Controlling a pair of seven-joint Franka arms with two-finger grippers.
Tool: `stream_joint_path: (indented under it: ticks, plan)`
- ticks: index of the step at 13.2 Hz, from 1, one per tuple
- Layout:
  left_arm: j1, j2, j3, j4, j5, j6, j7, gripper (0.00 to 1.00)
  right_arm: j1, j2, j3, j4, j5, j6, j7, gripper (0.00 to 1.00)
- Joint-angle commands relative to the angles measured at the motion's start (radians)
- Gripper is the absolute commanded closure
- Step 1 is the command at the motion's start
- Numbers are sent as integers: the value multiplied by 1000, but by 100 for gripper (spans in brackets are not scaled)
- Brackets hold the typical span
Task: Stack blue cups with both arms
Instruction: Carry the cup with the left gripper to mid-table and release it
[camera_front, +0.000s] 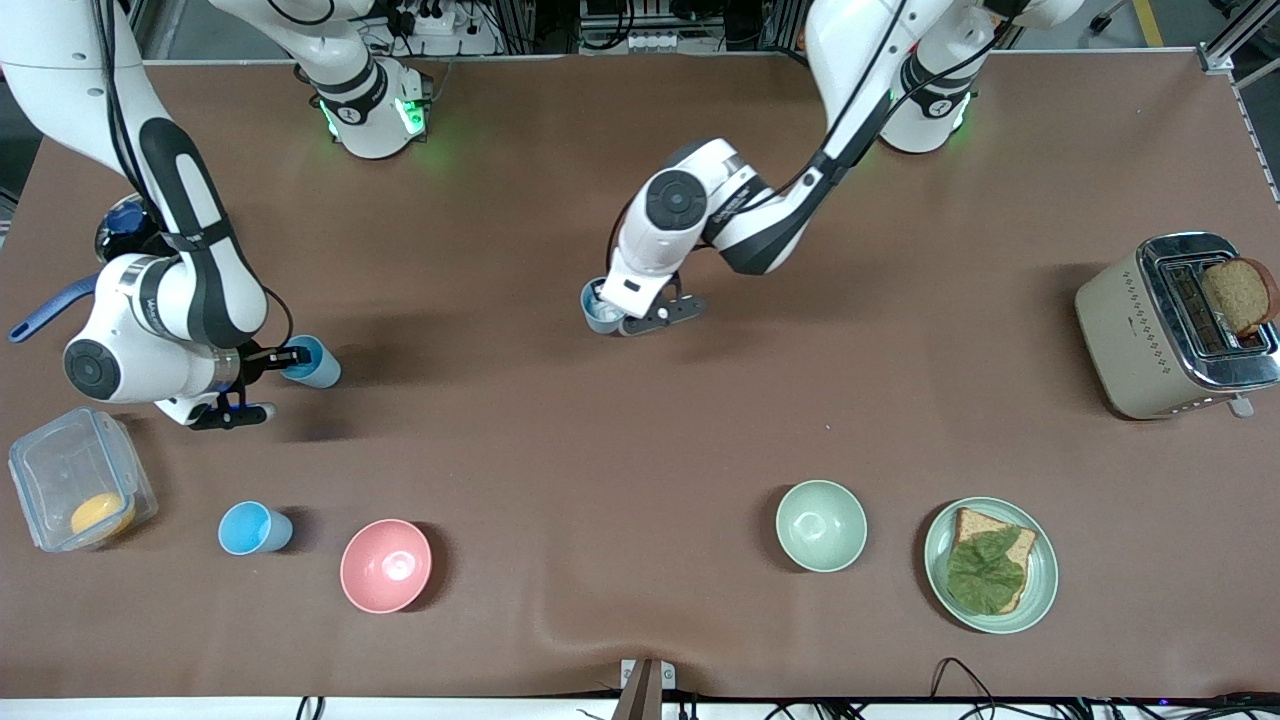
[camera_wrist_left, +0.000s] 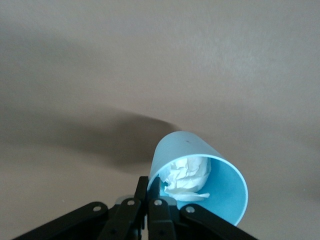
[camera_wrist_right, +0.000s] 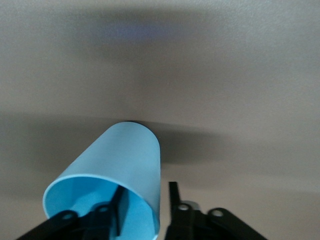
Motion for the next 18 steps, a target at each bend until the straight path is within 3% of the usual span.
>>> stream_joint_path:
  ticks: [1, 6, 7, 8, 9, 12, 15, 18]
  plan:
    - [-20, 47, 15, 63, 39, -40, -29, 100, -22, 2, 8, 3, 21, 5, -21, 100]
    - [-42, 68, 34, 70, 75, -40, -34, 100, -32, -11, 8, 3, 41, -4, -63, 100]
    - [-42, 70, 34, 70, 76, -40, -34, 81, -34, -25, 8, 4, 58, -15, -82, 100]
    - [-42, 70, 34, 68, 78, -40, -34, 25, -31, -47, 8, 6, 61, -42, -87, 100]
    - [-43, 62, 34, 70, 92, -40, -34, 0, -23, -67, 9, 9, 63, -73, -85, 100]
    - [-23, -6, 34, 68, 106, -71, -54, 0, 3, -128, 32, 14, 144, -168, -70, 100]
    - [61, -179, 34, 70, 139, -251, -43, 0, 111, -194, 32, 12, 150, -216, 39, 100]
    - [183, -341, 34, 70, 165, -422, 7, 0, 262, -216, 34, 11, 152, -223, 278, 100]
